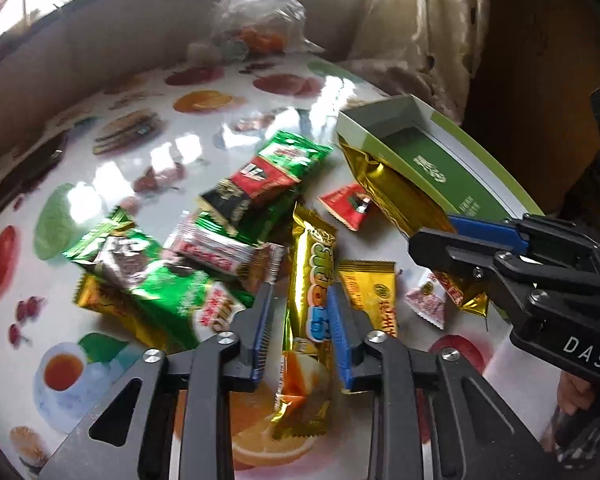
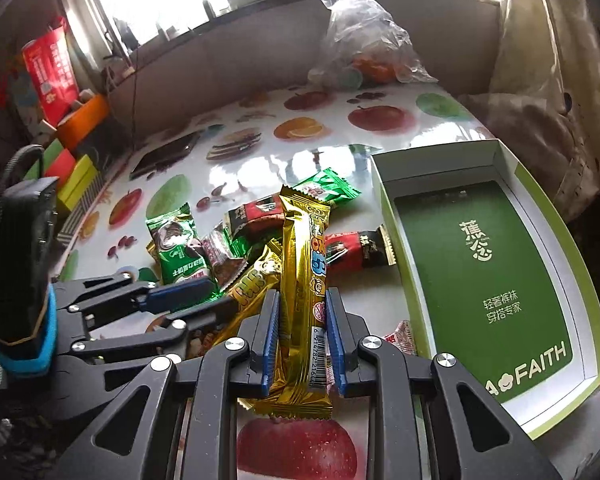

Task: Organize snacks
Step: 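Lift gold bar with right tool while left tool carries another gold bar to box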

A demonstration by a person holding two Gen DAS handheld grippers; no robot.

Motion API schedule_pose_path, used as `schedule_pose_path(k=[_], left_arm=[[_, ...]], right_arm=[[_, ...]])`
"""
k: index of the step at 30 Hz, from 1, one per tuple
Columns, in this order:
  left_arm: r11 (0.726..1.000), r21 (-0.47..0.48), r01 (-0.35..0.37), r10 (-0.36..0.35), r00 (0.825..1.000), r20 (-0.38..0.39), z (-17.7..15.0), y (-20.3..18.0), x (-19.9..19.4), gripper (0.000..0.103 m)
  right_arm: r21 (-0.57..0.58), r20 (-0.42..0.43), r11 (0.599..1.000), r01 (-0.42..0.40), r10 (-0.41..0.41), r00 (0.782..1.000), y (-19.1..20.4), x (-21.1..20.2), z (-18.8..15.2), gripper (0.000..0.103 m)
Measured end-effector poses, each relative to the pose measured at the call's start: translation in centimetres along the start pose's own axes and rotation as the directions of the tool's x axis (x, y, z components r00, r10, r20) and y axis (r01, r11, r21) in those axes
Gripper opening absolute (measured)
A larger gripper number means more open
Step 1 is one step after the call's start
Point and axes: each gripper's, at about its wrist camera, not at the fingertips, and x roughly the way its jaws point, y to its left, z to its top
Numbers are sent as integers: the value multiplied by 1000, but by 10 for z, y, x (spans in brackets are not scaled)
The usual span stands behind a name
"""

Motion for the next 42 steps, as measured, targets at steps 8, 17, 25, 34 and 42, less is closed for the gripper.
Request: schedule_pose_path(k=[8,17,25,34,42], left_arm=[[998,33,-55,56,998,-28,-3,-9,10,31],[999,24,-33,33,999,5,0,-10,-2,24],[999,20,-36,36,999,35,7,-15,-19,24],[1000,-10,-1,1,997,80,26,-32,-43,24],[999,3,38,-39,993,111,53,-69,-42,24]], right_arm=[[17,2,1000,-3,3,1000,-4,0,-1,22],[27,0,1000,-4,4,1000,-6,-1,-3,22],[32,13,999,-4,3,1000,-8,-10,-3,22],[60,51,998,30,-33,998,-24,-33,3,22],[103,84,990,92,-101,991,-58,-58,9,22]])
